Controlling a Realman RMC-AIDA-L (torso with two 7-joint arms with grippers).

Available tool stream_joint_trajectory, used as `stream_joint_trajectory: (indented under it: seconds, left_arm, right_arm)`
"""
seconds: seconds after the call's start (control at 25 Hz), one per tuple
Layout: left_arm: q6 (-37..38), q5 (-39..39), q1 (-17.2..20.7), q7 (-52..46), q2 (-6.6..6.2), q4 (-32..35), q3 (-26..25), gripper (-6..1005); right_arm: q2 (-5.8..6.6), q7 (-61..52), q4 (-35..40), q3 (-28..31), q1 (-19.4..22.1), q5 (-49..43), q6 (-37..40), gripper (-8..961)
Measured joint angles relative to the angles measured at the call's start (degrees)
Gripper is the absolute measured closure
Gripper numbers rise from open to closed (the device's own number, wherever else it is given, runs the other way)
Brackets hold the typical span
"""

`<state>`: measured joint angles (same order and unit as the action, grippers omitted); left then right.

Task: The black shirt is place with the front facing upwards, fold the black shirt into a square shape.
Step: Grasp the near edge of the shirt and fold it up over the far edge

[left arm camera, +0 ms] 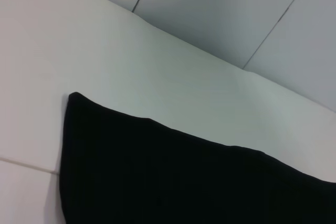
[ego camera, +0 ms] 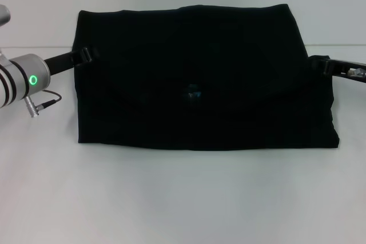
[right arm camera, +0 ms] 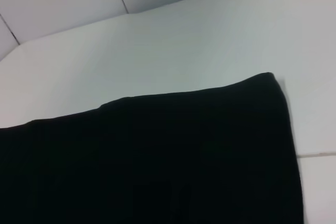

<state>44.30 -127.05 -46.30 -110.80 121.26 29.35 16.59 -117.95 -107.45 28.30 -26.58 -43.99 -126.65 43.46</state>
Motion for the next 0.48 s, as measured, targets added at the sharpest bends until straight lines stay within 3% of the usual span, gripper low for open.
stream_joint_trajectory:
  seconds: [0.12, 0.28, 0.48]
  left_arm:
    - [0.7, 0.0, 0.2, -0.7, -0.07, 0.0, 0.0, 884]
    - [3.5, 0.0, 1.4, -4.0, -1.06, 0.0, -0.1, 710]
    - [13.6, 0.6, 4.0, -9.0, -4.66, 0.3, -0.4, 515]
  right_arm:
    - [0.06, 1.0, 0.1, 0.2, 0.3, 0.2, 0.0, 904]
    - [0.2, 1.4, 0.4, 0.7, 1.3, 2.3, 0.7, 746]
    - [1.73, 2.5, 1.4, 0.7, 4.8, 10.5, 7.2, 560]
